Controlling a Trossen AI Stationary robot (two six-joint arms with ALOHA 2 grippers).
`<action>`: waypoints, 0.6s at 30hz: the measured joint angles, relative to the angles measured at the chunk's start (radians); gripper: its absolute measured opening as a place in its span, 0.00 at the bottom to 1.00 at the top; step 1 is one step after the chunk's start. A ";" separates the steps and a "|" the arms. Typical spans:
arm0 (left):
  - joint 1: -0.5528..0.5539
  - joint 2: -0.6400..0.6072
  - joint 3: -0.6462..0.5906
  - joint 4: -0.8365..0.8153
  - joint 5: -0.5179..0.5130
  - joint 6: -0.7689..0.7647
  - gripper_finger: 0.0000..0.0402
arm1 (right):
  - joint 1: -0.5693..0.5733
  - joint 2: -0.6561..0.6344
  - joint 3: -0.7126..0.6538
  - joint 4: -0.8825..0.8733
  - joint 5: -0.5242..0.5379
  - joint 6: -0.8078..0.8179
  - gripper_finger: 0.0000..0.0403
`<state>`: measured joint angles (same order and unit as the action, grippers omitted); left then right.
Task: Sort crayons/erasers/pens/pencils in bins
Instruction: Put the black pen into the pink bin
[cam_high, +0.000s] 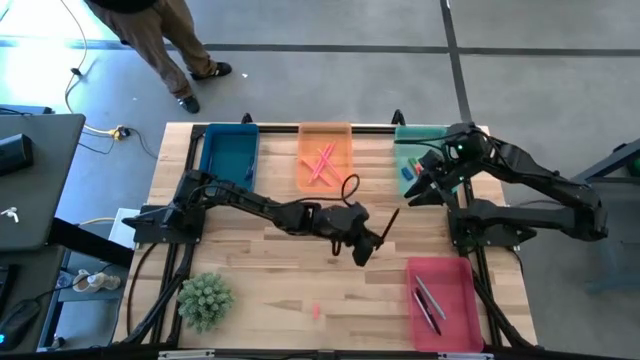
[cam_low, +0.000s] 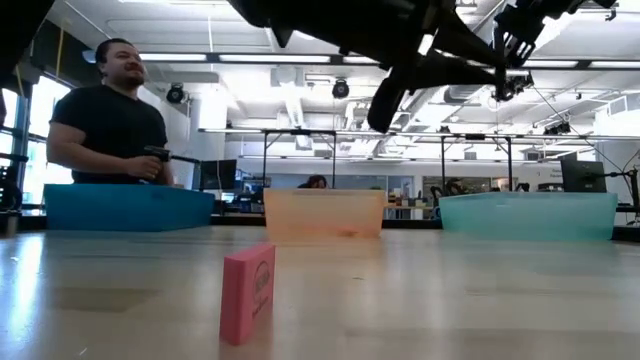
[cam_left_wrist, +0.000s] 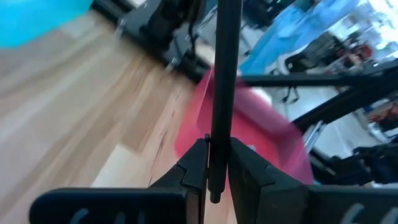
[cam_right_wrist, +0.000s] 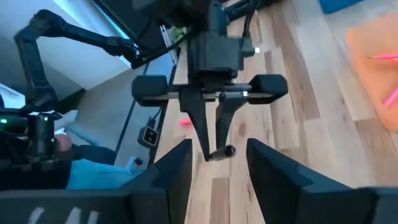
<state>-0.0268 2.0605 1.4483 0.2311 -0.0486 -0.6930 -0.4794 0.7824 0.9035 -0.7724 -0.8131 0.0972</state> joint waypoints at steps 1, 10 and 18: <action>0.004 0.000 0.000 0.019 0.009 0.007 0.08 | 0.003 -0.001 0.000 0.000 0.007 0.004 0.37; 0.042 0.000 0.000 0.118 0.103 0.024 0.08 | 0.004 -0.026 0.000 0.065 0.058 0.086 0.47; 0.076 0.000 0.001 0.158 0.147 0.062 0.08 | 0.005 -0.045 0.000 0.067 0.102 0.123 0.48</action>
<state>0.0488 2.0605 1.4490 0.3888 0.0984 -0.6309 -0.4747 0.7376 0.9031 -0.7052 -0.7110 0.2203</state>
